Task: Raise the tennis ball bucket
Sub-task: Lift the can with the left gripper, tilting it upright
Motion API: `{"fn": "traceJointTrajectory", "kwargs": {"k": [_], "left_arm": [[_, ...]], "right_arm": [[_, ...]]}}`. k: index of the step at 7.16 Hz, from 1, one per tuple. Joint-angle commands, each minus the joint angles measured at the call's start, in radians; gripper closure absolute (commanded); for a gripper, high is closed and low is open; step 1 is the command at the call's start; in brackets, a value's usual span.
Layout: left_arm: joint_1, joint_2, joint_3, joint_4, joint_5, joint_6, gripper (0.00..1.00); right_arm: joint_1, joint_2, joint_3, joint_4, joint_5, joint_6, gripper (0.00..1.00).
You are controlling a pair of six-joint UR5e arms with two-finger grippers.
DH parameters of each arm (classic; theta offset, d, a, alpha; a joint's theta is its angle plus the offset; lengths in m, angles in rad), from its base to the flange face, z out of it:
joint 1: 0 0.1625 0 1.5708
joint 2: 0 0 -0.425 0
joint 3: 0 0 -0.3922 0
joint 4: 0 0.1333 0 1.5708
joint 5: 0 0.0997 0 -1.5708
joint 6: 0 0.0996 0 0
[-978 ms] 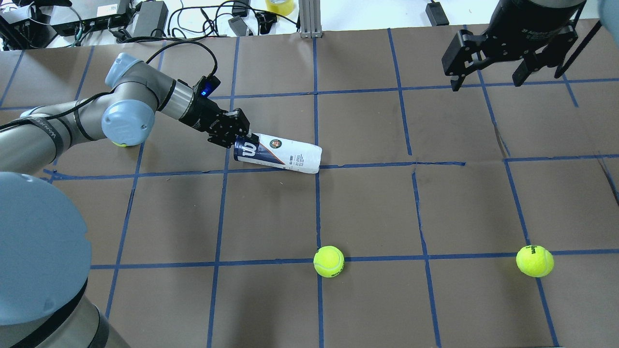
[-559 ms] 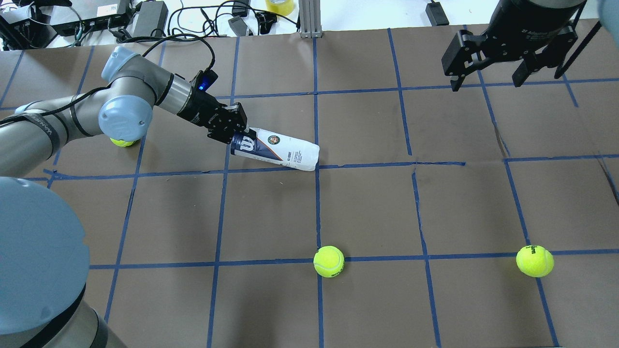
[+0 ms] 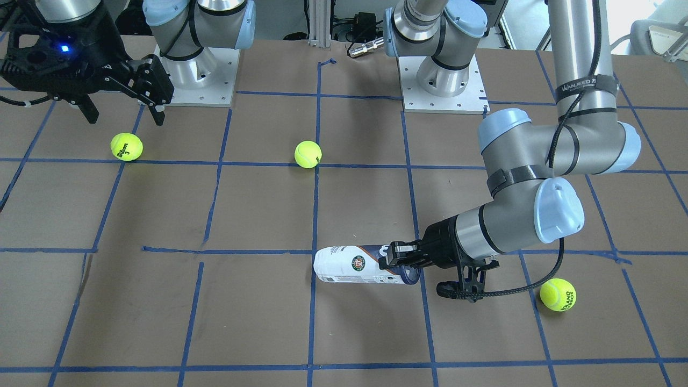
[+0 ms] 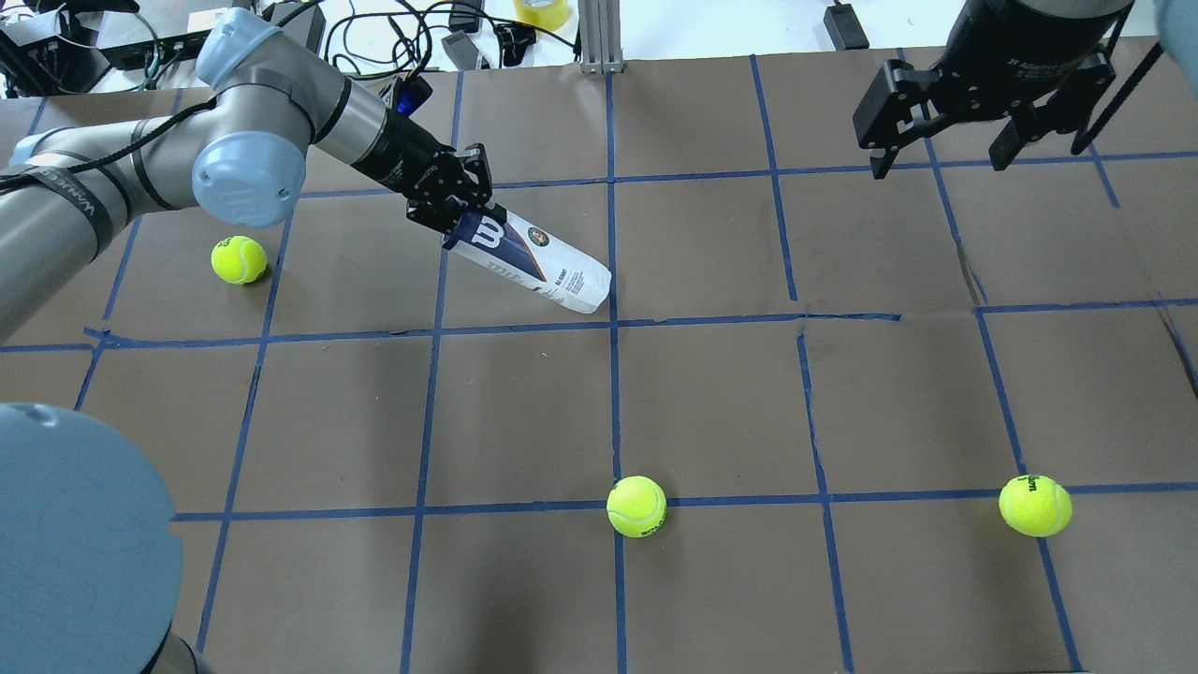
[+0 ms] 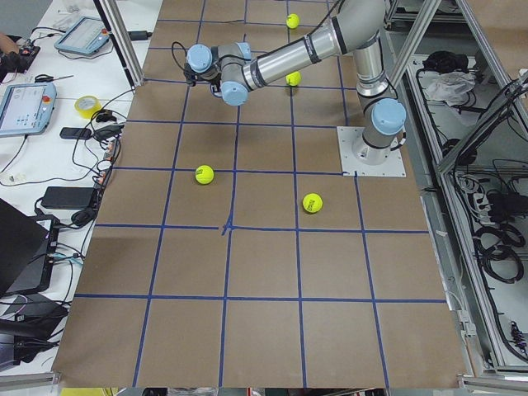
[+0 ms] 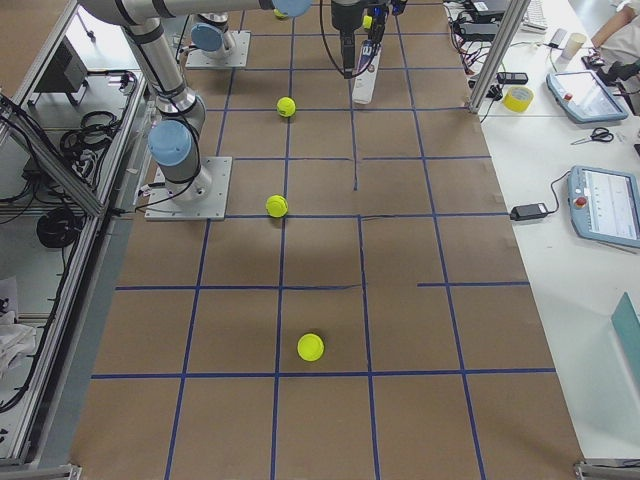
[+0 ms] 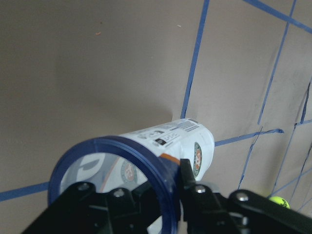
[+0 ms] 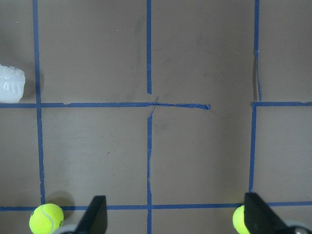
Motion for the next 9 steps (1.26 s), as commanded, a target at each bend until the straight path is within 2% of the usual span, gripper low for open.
{"fn": "traceJointTrajectory", "kwargs": {"k": [1, 3, 5, 7, 9], "left_arm": [[-0.031, 0.041, 0.057, -0.004, 0.15, -0.023, 1.0], [-0.052, 0.044, 0.115, -0.008, 0.21, -0.074, 1.0], [-0.126, 0.032, 0.144, 0.027, 0.392, -0.072, 1.0], [-0.16, 0.023, 0.154, 0.109, 0.518, -0.08, 1.0], [-0.181, 0.012, 0.152, 0.126, 0.537, -0.106, 1.0]], "right_arm": [[0.0, 0.001, 0.0, -0.002, 0.002, 0.0, 0.0], [0.0, 0.002, 0.0, -0.005, 0.006, 0.0, 0.0], [0.0, 0.002, 0.0, -0.002, 0.006, 0.0, 0.0], [0.0, 0.003, 0.002, -0.001, 0.006, 0.0, 0.0], [0.0, 0.003, 0.002, -0.001, 0.006, 0.0, 0.0]]}}
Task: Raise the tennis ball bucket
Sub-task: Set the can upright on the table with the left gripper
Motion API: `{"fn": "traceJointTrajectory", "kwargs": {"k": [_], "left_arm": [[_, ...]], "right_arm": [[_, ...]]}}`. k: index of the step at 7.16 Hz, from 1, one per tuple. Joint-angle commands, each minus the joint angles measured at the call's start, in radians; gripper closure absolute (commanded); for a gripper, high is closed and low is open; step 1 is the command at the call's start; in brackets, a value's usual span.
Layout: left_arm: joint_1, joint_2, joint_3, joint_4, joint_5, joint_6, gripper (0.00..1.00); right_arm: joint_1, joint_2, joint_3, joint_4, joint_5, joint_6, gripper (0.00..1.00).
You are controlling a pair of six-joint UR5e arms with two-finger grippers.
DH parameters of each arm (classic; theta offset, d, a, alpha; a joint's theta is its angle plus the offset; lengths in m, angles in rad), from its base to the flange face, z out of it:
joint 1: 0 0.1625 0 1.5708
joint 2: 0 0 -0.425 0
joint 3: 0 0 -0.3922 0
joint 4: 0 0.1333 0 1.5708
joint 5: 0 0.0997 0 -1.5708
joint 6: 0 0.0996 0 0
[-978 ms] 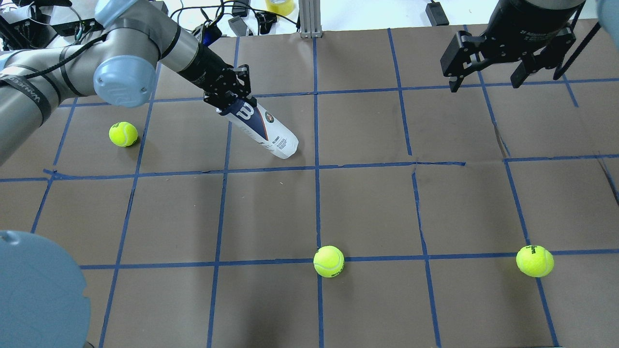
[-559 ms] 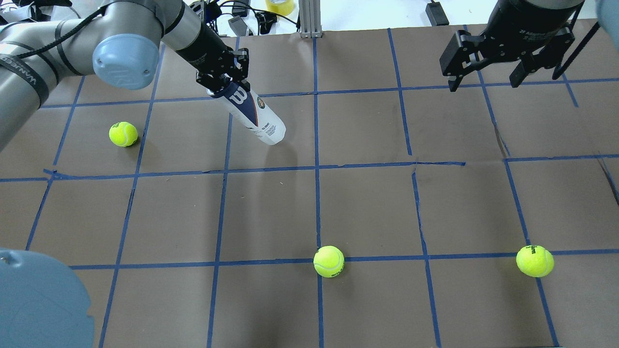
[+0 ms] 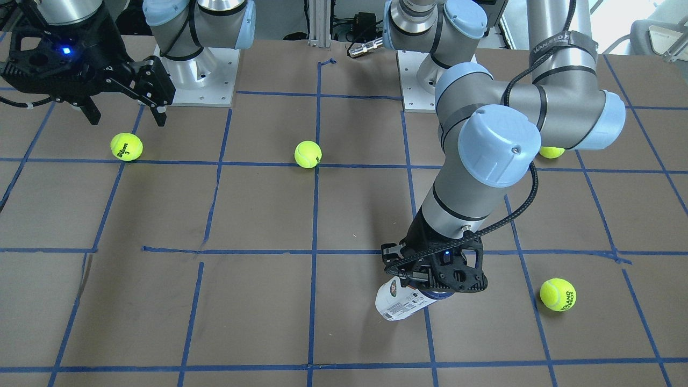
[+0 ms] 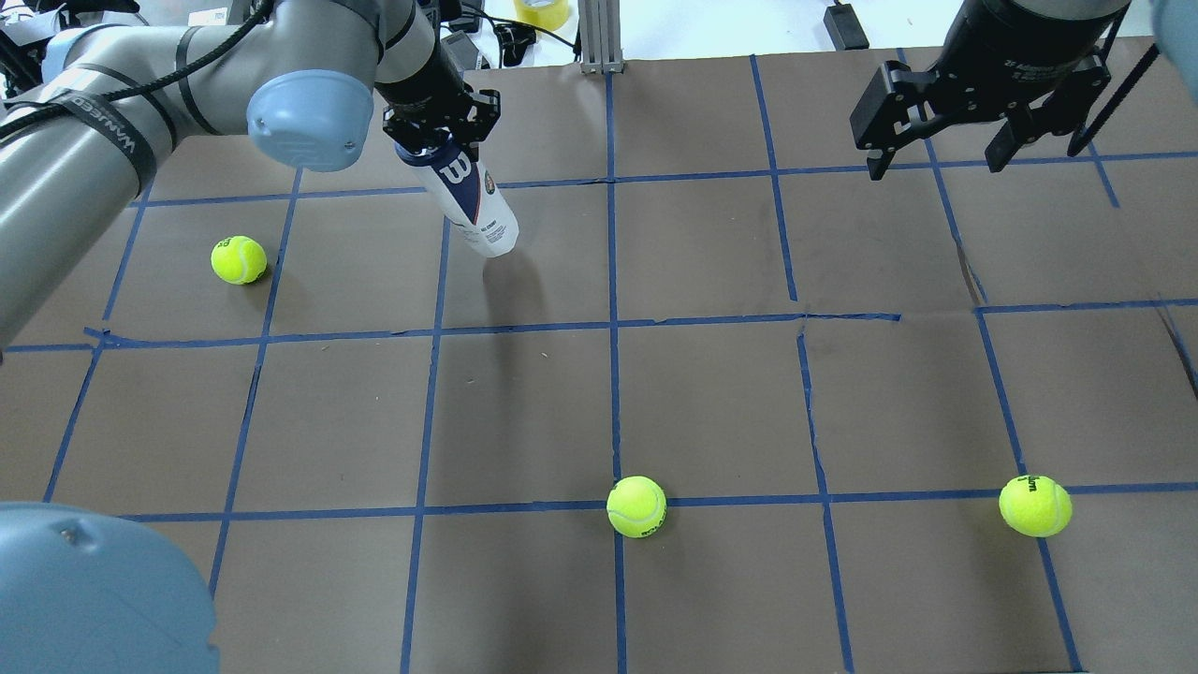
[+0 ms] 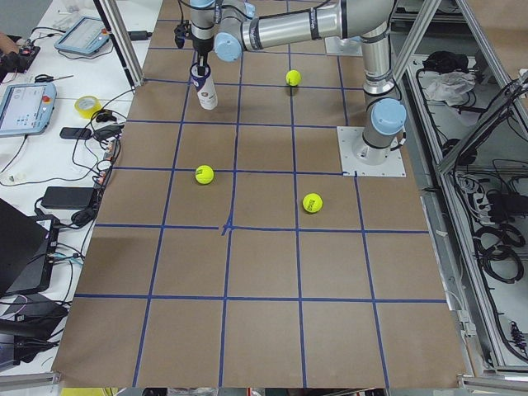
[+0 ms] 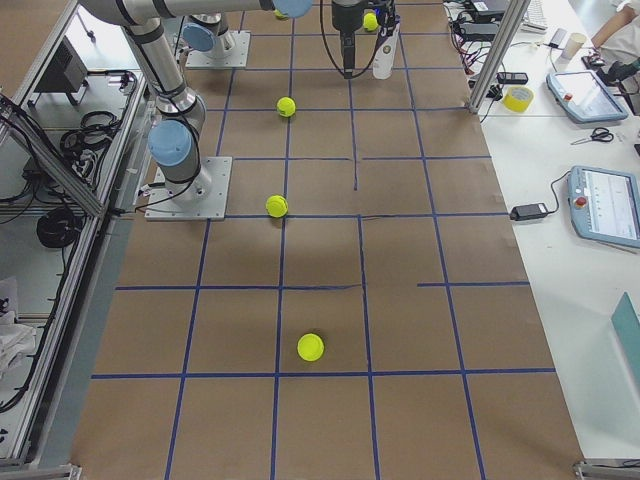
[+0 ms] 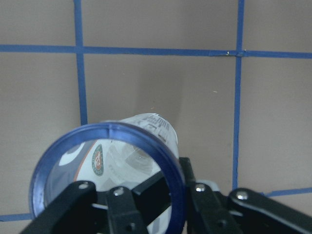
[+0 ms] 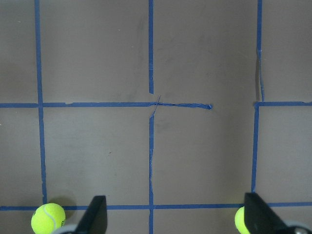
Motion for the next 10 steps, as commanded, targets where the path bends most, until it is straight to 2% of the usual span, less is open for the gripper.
{"fn": "traceJointTrajectory", "kwargs": {"k": [1, 2, 3, 4, 5, 6, 7, 8, 10], "left_arm": [[-0.034, -0.02, -0.004, 0.024, 0.022, -0.025, 1.0], [-0.042, -0.029, -0.004, 0.03, 0.05, -0.024, 0.97], [-0.045, -0.034, -0.007, 0.031, 0.064, -0.031, 0.88], [-0.045, -0.039, -0.009, 0.043, 0.062, -0.046, 0.73], [-0.045, -0.046, -0.01, 0.054, 0.055, -0.082, 0.38], [-0.046, -0.046, -0.01, 0.059, 0.047, -0.088, 0.2], [-0.049, -0.046, -0.022, 0.057, 0.047, -0.088, 0.14], [-0.051, -0.039, -0.024, 0.056, 0.045, -0.09, 0.0], [-0.062, -0.017, -0.015, 0.036, 0.047, -0.088, 0.0]], "right_arm": [[0.0, 0.0, 0.0, 0.0, 0.0, 0.002, 0.0], [0.0, 0.0, 0.0, 0.0, 0.0, 0.002, 0.0], [0.0, 0.0, 0.0, 0.002, 0.0, 0.002, 0.0], [0.0, 0.0, 0.002, 0.002, 0.0, 0.002, 0.0], [0.0, -0.001, 0.009, 0.002, 0.0, 0.002, 0.0], [0.0, -0.001, 0.009, 0.002, 0.0, 0.002, 0.0], [0.0, -0.001, 0.009, 0.002, 0.0, 0.002, 0.0], [0.0, -0.001, 0.009, 0.002, 0.0, 0.002, 0.0], [0.0, -0.001, 0.009, -0.001, 0.0, 0.0, 0.0]]}}
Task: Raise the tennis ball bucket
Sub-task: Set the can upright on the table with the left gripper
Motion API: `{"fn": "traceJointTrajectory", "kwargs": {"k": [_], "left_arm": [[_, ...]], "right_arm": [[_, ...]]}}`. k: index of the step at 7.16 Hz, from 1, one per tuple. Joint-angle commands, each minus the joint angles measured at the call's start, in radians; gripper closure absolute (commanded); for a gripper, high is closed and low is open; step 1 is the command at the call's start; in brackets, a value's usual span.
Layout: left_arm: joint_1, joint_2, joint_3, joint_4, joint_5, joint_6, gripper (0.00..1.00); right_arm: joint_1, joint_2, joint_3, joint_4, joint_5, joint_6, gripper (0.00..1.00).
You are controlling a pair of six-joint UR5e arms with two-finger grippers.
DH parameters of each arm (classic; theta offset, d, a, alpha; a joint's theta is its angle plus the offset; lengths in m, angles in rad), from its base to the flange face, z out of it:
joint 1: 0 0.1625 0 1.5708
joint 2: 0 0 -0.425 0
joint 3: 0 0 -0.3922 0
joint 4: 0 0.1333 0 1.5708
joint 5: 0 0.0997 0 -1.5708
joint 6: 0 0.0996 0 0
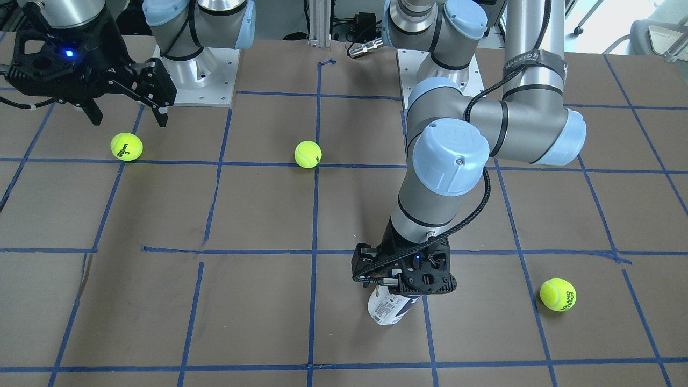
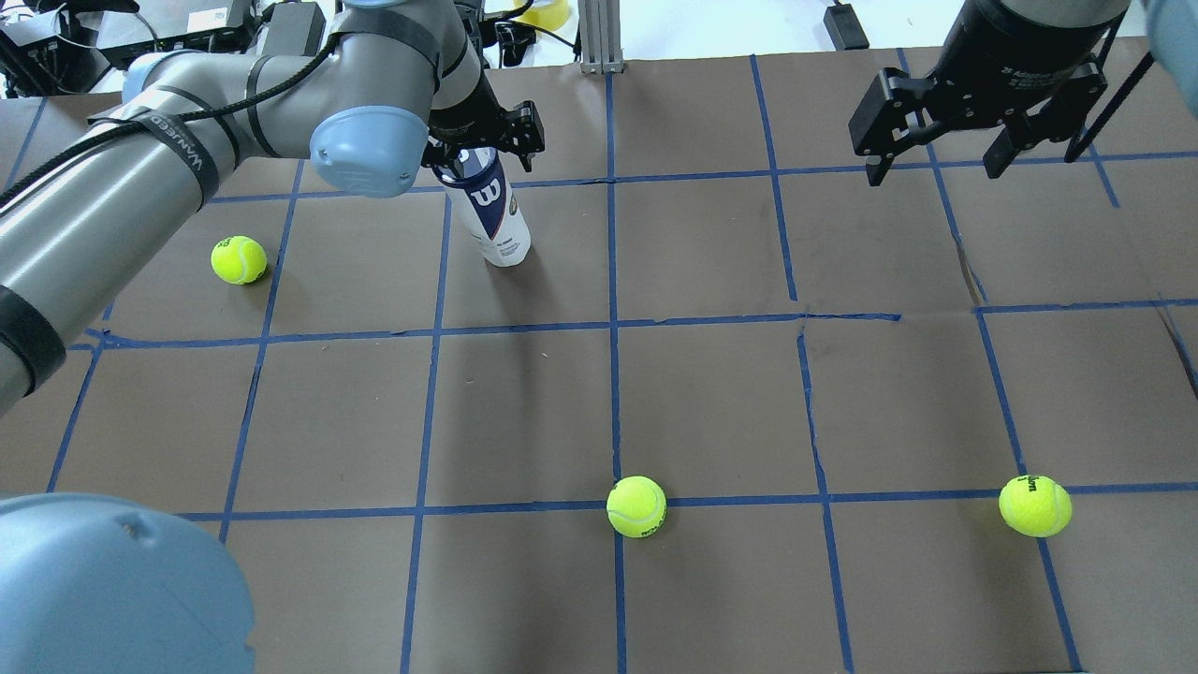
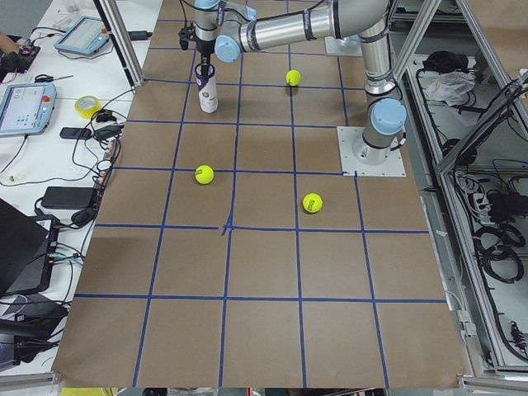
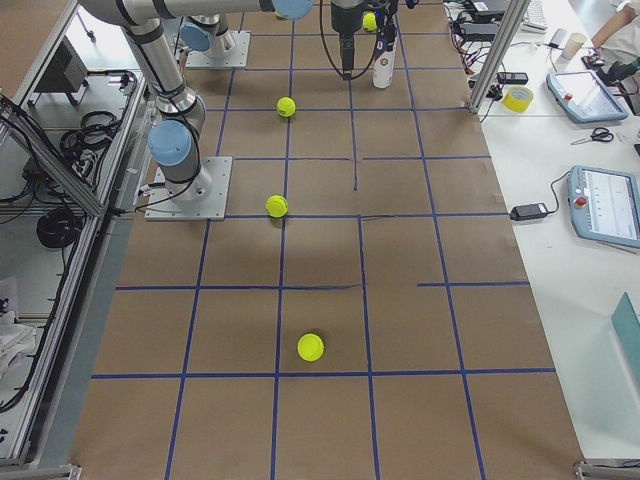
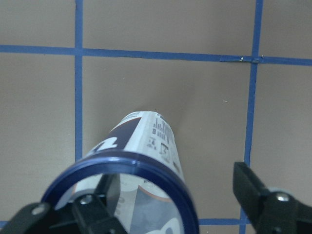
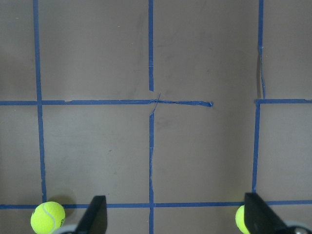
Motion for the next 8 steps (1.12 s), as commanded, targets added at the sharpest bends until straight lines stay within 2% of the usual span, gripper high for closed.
{"fn": "traceJointTrajectory", "kwargs": {"k": [1, 3, 6, 8], "left_arm": [[-0.015, 0.02, 0.007, -0.025, 0.002, 0.001, 0.0], [-0.023, 0.076, 0.042, -0.138, 0.003, 0.01, 0.0], [-0.011, 0.172, 0.168, -0.472, 0.013, 0.01, 0.0], [0.081, 0.221, 0.139, -0.509, 0.014, 0.08, 0.0]], "right_arm": [[0.0, 0.0, 0.0, 0.0, 0.0, 0.0, 0.0], [0.0, 0.0, 0.0, 0.0, 0.0, 0.0, 0.0], [0.0, -0.002, -0.001, -0.006, 0.0, 0.011, 0.0], [0.0, 0.0, -0.017, -0.007, 0.0, 0.02, 0.0]]}}
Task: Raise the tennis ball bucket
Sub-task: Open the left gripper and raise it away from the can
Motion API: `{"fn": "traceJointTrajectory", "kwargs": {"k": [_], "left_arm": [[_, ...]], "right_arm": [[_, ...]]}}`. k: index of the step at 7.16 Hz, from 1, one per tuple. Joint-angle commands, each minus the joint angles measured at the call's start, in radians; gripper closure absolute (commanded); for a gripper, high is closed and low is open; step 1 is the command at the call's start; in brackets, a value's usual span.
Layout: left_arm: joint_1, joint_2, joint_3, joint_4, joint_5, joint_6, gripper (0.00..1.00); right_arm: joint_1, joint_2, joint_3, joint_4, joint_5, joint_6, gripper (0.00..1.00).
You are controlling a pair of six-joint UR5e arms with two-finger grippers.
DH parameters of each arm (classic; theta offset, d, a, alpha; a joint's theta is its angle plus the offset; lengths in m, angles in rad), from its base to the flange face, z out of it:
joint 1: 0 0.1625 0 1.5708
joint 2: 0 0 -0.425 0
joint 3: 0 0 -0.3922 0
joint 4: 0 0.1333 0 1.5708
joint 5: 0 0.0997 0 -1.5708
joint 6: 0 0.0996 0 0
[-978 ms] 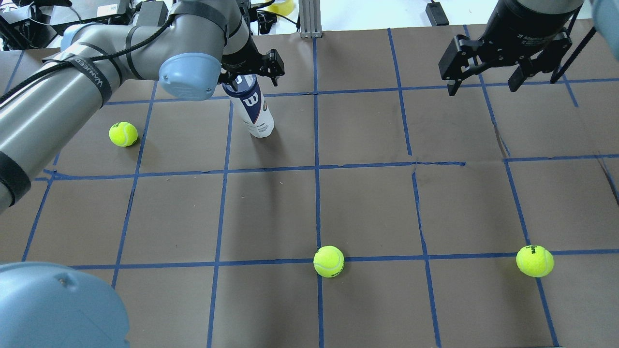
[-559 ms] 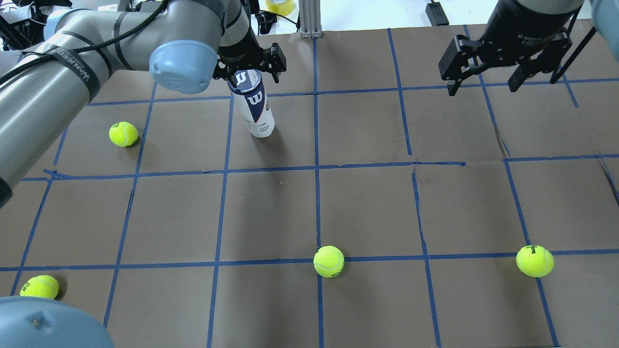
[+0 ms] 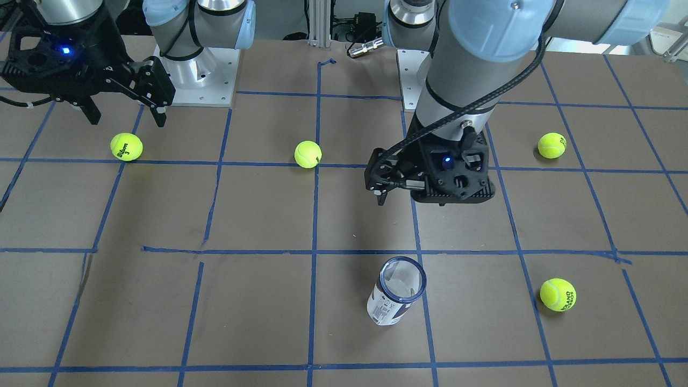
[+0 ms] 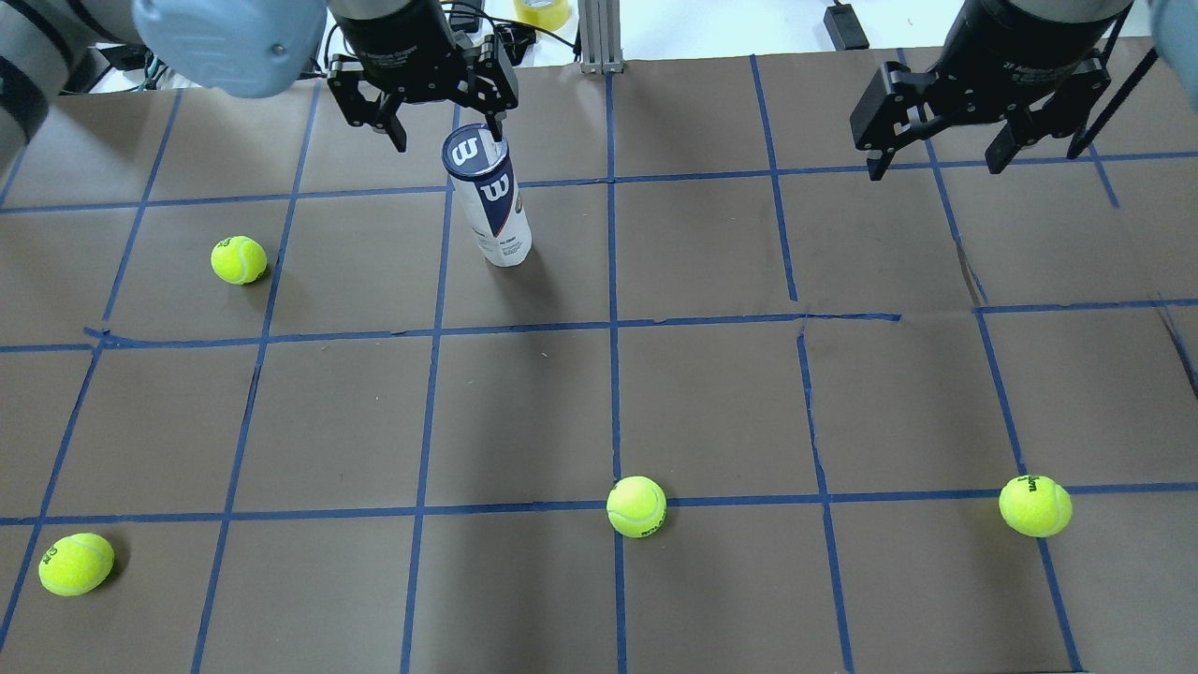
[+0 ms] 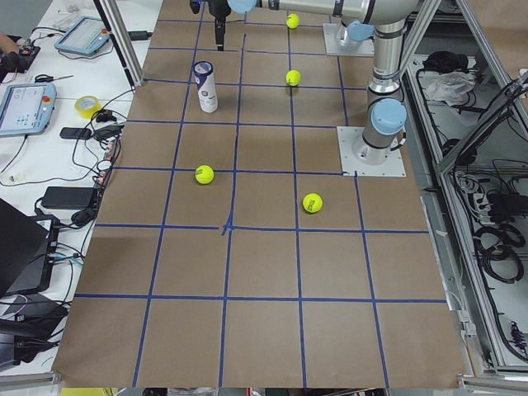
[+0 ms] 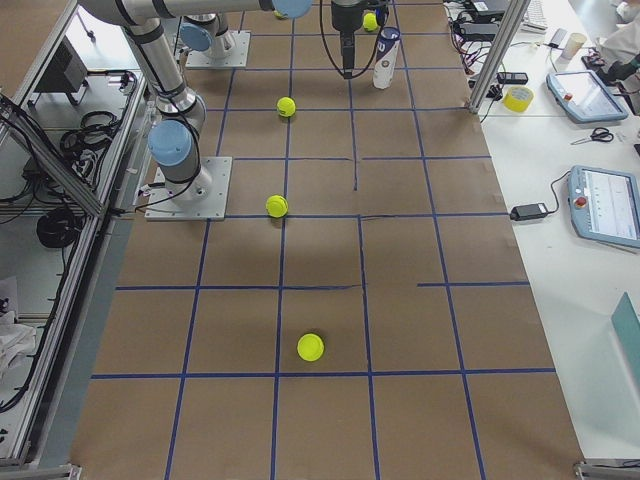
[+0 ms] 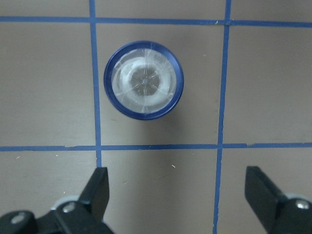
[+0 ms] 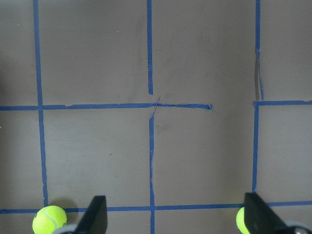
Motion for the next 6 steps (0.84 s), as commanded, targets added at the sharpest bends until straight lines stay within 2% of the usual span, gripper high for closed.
{"fn": "traceJointTrajectory", "kwargs": {"k": [1, 2, 3, 6], "left_arm": [[0.102, 0.057, -0.056, -0.041, 0.004, 0.139, 0.0], [0.121, 0.087, -0.123, -0.036, 0.007, 0.176, 0.0], [0.127, 0.121, -0.177, -0.015, 0.004, 0.205, 0.0], [0.164, 0.186, -0.22, -0.03, -0.002, 0.21, 0.0]], "right_arm": [[0.0, 0.001, -0.012, -0.004, 0.003, 0.006, 0.0], [0.002, 0.001, -0.023, -0.006, 0.002, 0.006, 0.0], [0.005, 0.001, -0.026, 0.002, 0.003, 0.081, 0.0], [0.034, 0.019, -0.036, -0.001, 0.002, 0.101, 0.0]]}}
